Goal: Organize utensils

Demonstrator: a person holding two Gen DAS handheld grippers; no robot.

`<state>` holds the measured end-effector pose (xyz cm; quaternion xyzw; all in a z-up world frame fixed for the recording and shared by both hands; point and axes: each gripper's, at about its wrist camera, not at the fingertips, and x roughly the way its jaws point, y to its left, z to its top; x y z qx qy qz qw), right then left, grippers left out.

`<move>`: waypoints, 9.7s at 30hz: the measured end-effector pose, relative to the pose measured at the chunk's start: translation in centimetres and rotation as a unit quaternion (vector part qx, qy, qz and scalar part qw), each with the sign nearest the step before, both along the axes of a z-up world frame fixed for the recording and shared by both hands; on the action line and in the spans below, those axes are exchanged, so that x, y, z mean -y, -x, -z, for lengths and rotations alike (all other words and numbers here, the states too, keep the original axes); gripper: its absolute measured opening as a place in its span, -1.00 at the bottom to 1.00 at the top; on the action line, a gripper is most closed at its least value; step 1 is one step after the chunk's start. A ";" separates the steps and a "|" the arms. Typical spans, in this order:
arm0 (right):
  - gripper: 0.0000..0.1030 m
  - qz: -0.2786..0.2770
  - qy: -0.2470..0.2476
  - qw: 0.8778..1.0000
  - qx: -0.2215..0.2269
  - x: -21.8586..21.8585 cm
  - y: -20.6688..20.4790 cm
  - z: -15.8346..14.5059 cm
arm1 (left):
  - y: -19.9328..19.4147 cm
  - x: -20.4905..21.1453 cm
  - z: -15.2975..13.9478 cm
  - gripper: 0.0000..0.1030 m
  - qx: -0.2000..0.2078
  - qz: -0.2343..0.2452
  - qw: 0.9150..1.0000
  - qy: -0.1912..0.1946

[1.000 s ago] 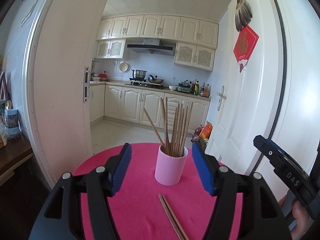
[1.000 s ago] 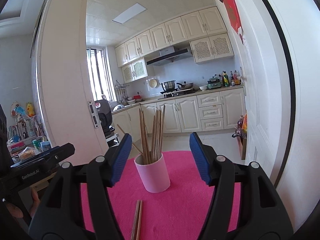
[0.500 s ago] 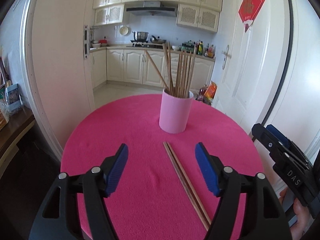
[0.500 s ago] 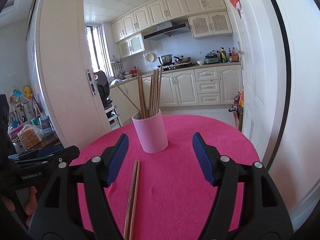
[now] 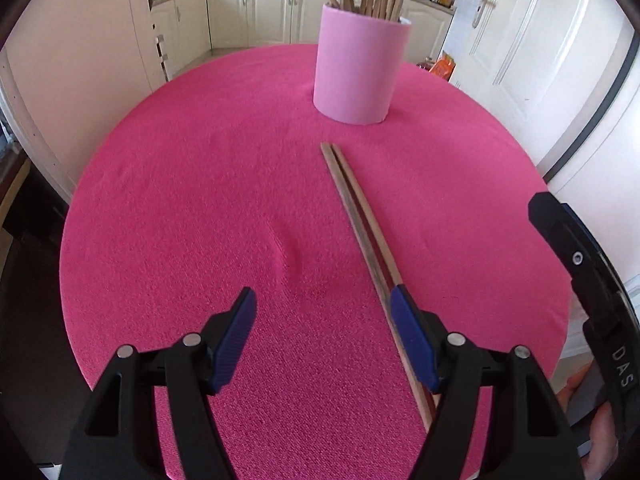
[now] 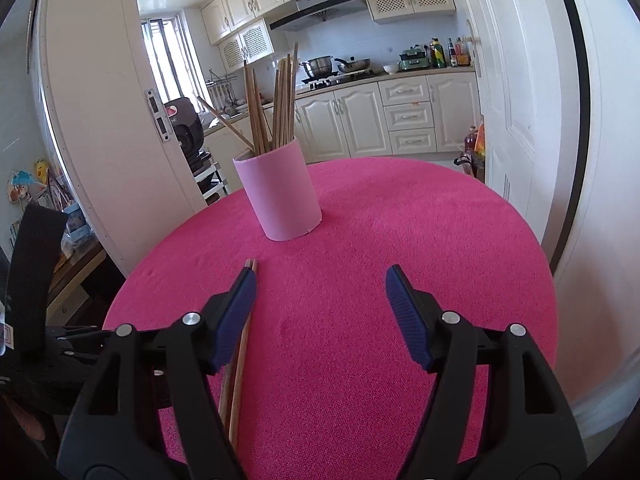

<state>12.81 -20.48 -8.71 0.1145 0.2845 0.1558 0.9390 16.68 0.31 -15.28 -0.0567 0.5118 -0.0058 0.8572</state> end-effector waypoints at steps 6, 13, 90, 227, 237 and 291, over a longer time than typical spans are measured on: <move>0.29 -0.002 -0.016 1.000 -0.017 0.5 -0.4 1.0 | -1.4 0.4 1.1 0.33 -0.020 -0.007 1.000 -0.012; 0.30 -0.001 -0.029 0.999 -0.031 1.1 -1.2 1.3 | -3.2 1.3 1.2 0.33 -0.044 0.000 0.999 -0.032; -0.88 -0.084 -0.107 0.957 0.256 -0.7 -5.9 -12.9 | -0.2 0.2 -16.9 -0.86 0.514 0.051 0.855 0.050; 0.82 0.103 0.040 0.965 0.237 1.1 6.6 -15.2 | 9.7 2.2 -19.8 0.53 0.470 -0.012 0.880 -0.063; 0.82 0.104 0.027 0.967 0.233 1.4 9.7 -15.4 | 12.8 2.8 -19.7 0.53 0.472 -0.004 0.879 -0.065; 0.83 0.101 0.056 0.970 0.214 1.0 10.4 -14.6 | 13.5 3.4 -19.3 0.53 0.475 -0.006 0.876 -0.089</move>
